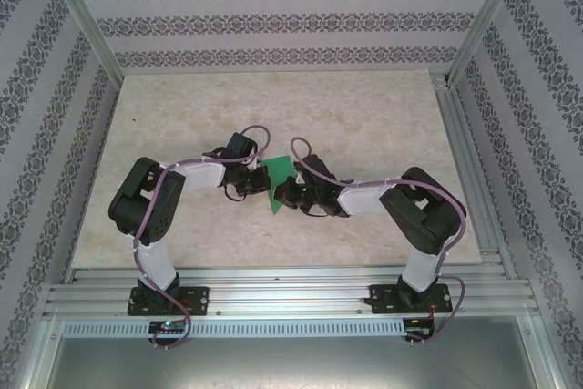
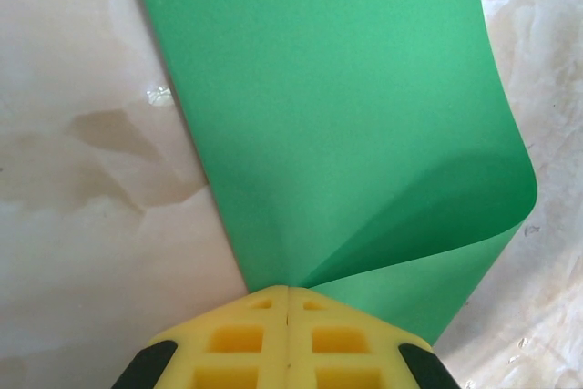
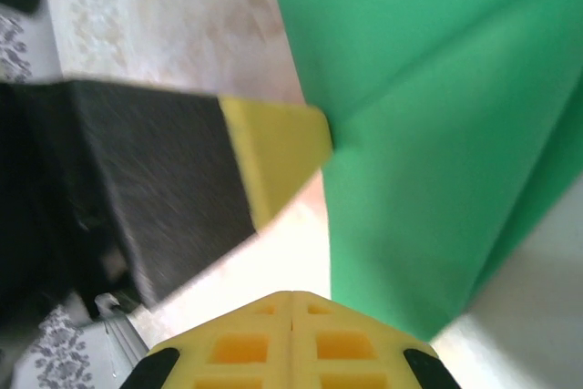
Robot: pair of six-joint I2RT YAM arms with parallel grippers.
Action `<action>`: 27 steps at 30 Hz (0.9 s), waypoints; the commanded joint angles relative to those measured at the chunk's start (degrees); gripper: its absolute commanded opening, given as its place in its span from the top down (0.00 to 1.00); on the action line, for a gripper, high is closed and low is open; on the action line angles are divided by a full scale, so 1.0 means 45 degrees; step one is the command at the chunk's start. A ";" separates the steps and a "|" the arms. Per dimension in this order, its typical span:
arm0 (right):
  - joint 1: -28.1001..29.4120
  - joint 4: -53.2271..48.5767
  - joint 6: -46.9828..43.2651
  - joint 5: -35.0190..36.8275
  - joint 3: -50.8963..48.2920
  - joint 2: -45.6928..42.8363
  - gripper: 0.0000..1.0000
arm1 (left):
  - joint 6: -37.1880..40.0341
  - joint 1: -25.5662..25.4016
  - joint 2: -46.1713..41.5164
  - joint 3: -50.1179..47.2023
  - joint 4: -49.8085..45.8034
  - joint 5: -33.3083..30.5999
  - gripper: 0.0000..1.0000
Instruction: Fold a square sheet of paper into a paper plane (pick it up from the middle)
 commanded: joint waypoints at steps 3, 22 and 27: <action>0.0466 0.0526 0.0270 -0.0398 -0.0470 0.0051 0.99 | 0.0209 -0.0201 0.0436 -0.0096 -0.0678 -0.1102 1.00; 0.0627 -0.0331 -0.0428 -0.0095 -0.0390 -0.0334 0.99 | 0.0110 -0.0259 0.0365 -0.0131 -0.0701 -0.1212 1.00; 0.0720 -0.0873 -0.0478 -0.0150 -0.0249 0.0321 0.99 | 0.0102 -0.0246 0.0378 -0.0124 -0.0698 -0.1249 1.00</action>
